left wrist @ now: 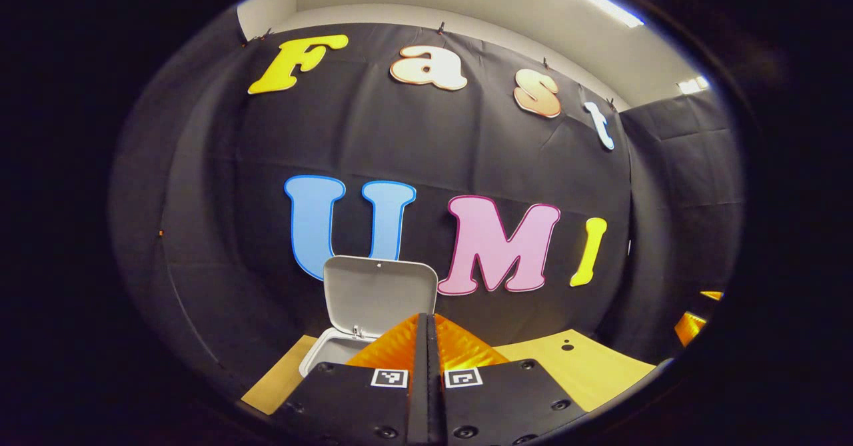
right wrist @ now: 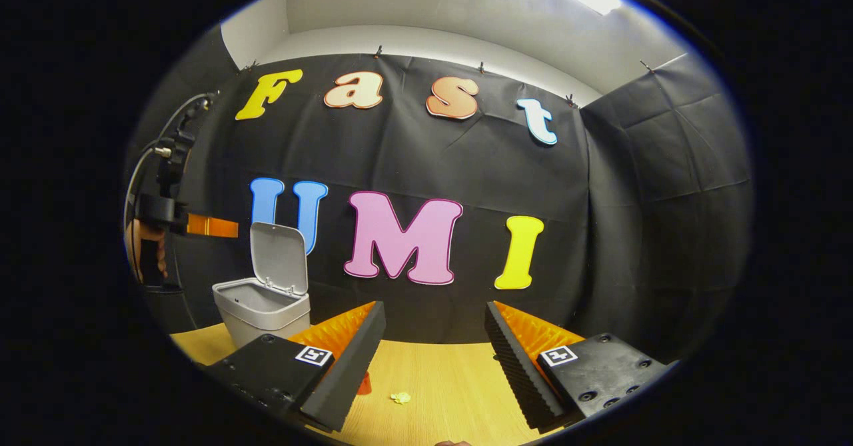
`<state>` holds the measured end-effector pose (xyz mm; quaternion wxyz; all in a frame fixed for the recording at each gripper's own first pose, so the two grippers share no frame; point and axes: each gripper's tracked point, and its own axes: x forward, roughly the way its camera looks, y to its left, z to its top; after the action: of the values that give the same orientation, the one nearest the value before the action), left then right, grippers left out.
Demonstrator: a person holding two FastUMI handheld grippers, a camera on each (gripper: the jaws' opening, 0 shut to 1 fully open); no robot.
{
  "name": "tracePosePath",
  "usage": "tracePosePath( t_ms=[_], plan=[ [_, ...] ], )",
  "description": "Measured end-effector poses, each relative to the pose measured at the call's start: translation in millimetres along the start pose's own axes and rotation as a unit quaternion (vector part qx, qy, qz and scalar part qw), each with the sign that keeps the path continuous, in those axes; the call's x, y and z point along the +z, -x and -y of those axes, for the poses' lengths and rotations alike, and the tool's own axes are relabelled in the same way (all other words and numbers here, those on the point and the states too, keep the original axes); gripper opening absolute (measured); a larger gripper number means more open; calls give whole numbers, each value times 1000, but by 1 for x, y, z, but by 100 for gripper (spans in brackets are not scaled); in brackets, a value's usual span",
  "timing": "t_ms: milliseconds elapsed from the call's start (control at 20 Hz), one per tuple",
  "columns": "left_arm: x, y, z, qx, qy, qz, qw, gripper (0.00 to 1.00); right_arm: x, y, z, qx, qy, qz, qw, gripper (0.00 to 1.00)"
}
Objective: Press the lid of the desktop garbage bin to open it, pick up the crumpled paper on the desktop and throw it into the bin, then pick up the pop can on the desktop and drop it into the bin, and finally close the garbage bin lid.
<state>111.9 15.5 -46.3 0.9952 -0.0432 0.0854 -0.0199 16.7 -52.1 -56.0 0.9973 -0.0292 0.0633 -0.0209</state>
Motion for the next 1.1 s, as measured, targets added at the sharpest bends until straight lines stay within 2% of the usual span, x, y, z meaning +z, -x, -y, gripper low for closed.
tracePosePath(
  t_ms=[150,350,450,600,700,900,1100],
  plan=[
    [12,33,27,-5,7,20,1000,5,-3,0,-3,4,-6,-5,1000,97],
    [9,62,55,-15,20,18,1000,12,-10,-2,-11,16,-13,-17,1000,97],
    [5,70,59,-15,11,18,1000,31,-15,-3,-14,21,-13,-22,999,97],
    [1,74,64,-10,-7,27,1000,97,-26,-6,-17,28,-12,-33,999,97],
    [-4,79,63,-2,-18,25,1000,94,-33,-13,-19,33,-11,-43,999,97],
    [-14,85,67,3,-25,12,1000,94,-60,-37,-25,50,-10,-79,996,97],
    [-20,87,67,14,-36,4,999,94,-100,-66,-41,91,-37,-142,985,97]
  ],
)
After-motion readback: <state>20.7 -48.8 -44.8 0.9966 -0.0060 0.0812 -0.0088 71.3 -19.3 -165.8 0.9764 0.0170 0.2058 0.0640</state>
